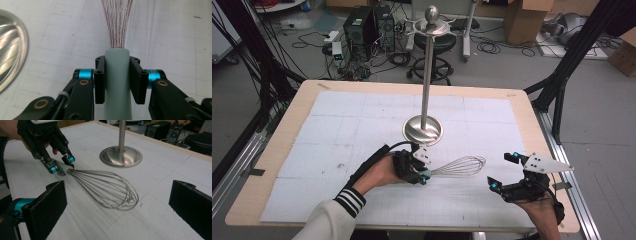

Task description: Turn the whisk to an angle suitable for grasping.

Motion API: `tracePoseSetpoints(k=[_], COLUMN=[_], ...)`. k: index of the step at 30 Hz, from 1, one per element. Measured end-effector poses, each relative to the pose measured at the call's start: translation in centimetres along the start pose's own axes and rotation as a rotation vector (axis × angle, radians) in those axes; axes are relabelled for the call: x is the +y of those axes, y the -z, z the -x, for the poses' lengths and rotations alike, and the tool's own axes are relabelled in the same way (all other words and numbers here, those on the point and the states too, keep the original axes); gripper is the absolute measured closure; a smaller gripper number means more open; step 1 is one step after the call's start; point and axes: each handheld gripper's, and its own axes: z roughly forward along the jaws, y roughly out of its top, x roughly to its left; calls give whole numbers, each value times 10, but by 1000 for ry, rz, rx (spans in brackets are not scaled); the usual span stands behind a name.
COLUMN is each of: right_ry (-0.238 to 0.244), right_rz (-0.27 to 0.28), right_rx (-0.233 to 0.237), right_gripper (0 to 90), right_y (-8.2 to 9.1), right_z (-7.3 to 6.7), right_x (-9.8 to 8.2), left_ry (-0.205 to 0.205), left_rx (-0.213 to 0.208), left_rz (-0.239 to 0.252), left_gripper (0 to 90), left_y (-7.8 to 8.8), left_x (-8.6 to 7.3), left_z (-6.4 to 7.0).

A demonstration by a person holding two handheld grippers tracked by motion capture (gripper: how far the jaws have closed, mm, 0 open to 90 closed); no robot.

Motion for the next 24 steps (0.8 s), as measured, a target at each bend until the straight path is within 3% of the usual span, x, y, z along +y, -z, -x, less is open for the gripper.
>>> tracePoseSetpoints(k=[5,6,13,18,24], right_ry=[-1,0,-4,-2,-7], right_rz=[0,3,-2,-3,-1], right_rx=[1,-1,4,5,4], right_gripper=[6,6,6,6,6], right_y=[1,1,-1,-1,0], right_z=[0,0,0,-1,0], right_x=[0,0,0,0,-1], left_ry=[-25,-57,-126,-143,-156], left_rx=[-25,-33,-80,-91,-95], left_rz=[-13,-14,-13,-26,-7], left_gripper=[694,695,694,693,688], left_y=[-7,-11,-25,-33,-36], left_x=[2,3,12,14,13], left_z=[4,5,14,17,16])
